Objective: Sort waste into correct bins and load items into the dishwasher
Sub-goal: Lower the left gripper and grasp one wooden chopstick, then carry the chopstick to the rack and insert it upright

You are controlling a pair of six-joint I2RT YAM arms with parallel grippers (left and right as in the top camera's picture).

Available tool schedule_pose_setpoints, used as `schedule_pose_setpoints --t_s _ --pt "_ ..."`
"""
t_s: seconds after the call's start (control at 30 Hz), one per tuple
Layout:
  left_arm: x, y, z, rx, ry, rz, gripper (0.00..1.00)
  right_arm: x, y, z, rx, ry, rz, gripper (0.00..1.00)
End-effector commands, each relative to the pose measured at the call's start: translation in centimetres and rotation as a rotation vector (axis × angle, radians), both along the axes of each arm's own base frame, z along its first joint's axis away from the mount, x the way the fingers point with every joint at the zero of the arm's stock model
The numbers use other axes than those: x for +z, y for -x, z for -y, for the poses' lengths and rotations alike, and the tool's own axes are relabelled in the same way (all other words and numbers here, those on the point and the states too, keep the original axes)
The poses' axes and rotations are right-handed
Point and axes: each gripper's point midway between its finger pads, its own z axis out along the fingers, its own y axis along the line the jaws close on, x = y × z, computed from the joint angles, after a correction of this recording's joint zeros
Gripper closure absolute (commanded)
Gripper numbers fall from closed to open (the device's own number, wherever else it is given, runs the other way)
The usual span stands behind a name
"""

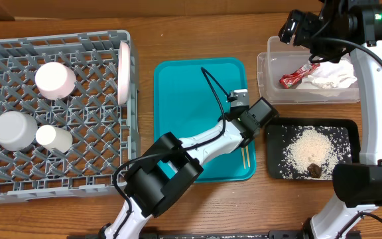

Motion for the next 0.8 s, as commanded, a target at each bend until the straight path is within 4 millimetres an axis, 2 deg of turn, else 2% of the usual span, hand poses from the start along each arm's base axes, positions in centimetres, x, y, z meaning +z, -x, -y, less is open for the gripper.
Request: schedule_pose_setpoints --t_s 0.0,0.13,0.17,0.23,0.3,0.37,0.43,0.57,0.6,0.7,0.77 --pt "-1.9 2.0 -2.2 -0.062 -0.084 -0.114 0.96 1.1 0.2 0.2 -0.012 0.001 0.027 0.0" --pt "3.2 1.2 -3.7 -0.128 -0.097 -0.072 0.96 1.1 0.2 0.2 -0.012 0.001 0.027 0.0" --pt "5.3 1.0 -4.2 -0.161 -0.095 -0.054 0.96 1.1 0.2 0.2 -0.012 0.001 0.027 0.0" --pt "8.0 0.7 -4.9 -0.186 -0.079 -0.027 0.96 1.1 0.2 0.2 -0.012 0.001 0.027 0.0" --pt "12.5 0.7 -5.7 -0.247 -0.021 0.019 0.96 1.1 0.2 0.2 -0.012 0.001 0.027 0.0" --pt "15.5 0.8 -6.5 -0.292 0.019 0.05 0.96 1.1 0.2 0.2 -0.012 0.001 0.027 0.0" --pt "18.4 1.0 -8.4 -0.329 0.04 0.079 0.96 1.1 0.2 0.2 -0.012 0.001 0.027 0.0" --pt "23.2 1.3 -15.1 -0.319 0.058 0.123 0.96 1.1 0.2 0.2 -0.012 0.001 0.027 0.0" --pt "24.8 1.6 -17.6 -0.32 0.072 0.143 0.96 1.1 0.2 0.2 -0.012 0.001 0.027 0.0" --pt "27.4 2.1 -22.0 -0.335 0.08 0.203 0.96 1.1 0.2 0.2 -0.012 0.001 0.027 0.0" --pt "28.8 2.2 -27.0 -0.286 -0.008 0.256 0.96 1.1 0.2 0.2 -0.012 0.001 0.027 0.0"
